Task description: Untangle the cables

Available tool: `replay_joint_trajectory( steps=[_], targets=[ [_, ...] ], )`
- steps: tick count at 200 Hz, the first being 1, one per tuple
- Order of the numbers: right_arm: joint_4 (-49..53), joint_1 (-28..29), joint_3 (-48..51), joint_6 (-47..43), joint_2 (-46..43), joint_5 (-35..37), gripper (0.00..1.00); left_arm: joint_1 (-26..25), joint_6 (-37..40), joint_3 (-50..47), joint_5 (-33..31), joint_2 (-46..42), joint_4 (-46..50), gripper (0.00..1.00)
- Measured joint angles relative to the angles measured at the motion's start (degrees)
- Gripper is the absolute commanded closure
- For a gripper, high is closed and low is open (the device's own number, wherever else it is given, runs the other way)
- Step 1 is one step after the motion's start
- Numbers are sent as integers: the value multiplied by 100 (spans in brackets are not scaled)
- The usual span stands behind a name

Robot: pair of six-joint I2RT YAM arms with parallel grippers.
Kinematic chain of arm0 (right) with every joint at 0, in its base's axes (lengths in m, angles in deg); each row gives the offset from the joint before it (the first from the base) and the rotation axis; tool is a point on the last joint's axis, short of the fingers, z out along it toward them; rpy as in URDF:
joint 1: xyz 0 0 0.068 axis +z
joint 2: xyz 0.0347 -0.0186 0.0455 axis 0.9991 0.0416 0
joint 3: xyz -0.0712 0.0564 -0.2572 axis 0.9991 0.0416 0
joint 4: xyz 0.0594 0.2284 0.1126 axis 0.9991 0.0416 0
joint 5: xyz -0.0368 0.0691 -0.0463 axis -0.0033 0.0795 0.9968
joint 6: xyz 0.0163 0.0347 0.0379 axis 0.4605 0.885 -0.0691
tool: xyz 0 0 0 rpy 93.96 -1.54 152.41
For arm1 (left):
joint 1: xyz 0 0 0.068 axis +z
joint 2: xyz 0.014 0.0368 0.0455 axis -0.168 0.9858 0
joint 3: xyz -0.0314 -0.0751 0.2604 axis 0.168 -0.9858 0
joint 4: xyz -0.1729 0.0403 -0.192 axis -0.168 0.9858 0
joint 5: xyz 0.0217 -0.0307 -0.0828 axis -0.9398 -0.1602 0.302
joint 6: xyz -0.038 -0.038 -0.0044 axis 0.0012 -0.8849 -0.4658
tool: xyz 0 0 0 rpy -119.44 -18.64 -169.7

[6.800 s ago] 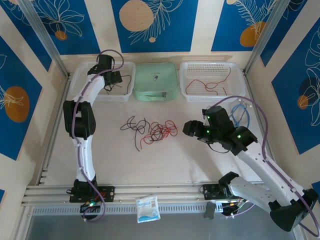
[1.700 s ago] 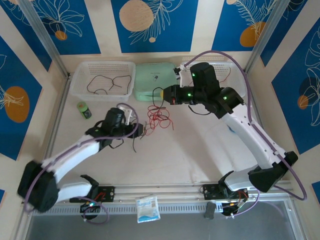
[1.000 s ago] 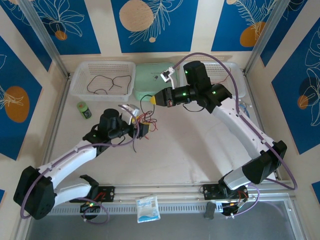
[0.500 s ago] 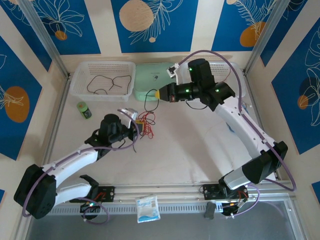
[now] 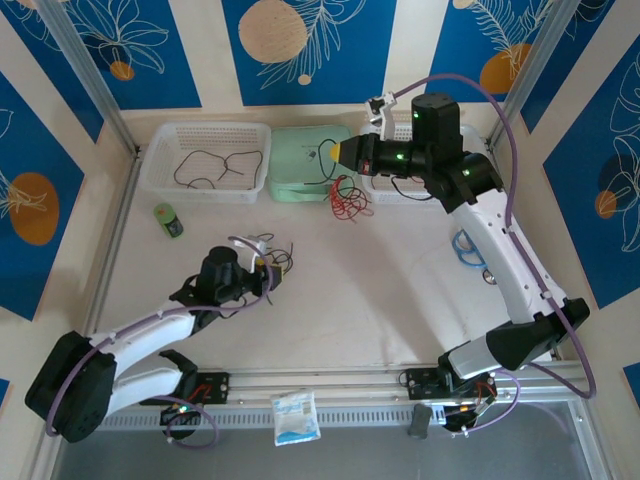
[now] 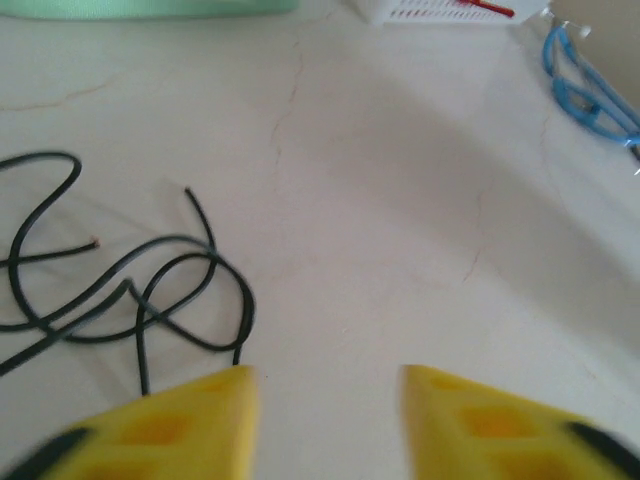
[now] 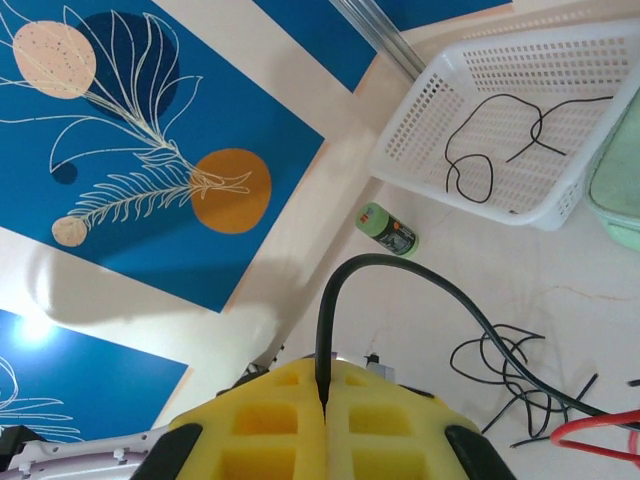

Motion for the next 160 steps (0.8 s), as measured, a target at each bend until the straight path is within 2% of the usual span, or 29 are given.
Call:
replay_joint_trajectory(
  steps=[19, 54, 88, 120, 160],
  targets=[
    [2, 2, 0, 17, 0, -4, 100, 0, 2, 256, 131, -74, -37, 17],
    [20, 2, 0, 22, 0, -2, 100, 0, 96, 1113, 623, 251, -162, 12],
    [4, 26, 0, 105, 2, -26, 100, -81, 90, 1641, 1143, 920, -522, 13],
    [-39, 210, 11, 208, 24, -48, 100, -236, 92, 1652, 1270, 1139, -555, 13],
    [-70, 514, 9, 273, 109, -44, 100, -273, 173, 1690, 990, 1268, -557, 26]
  ],
)
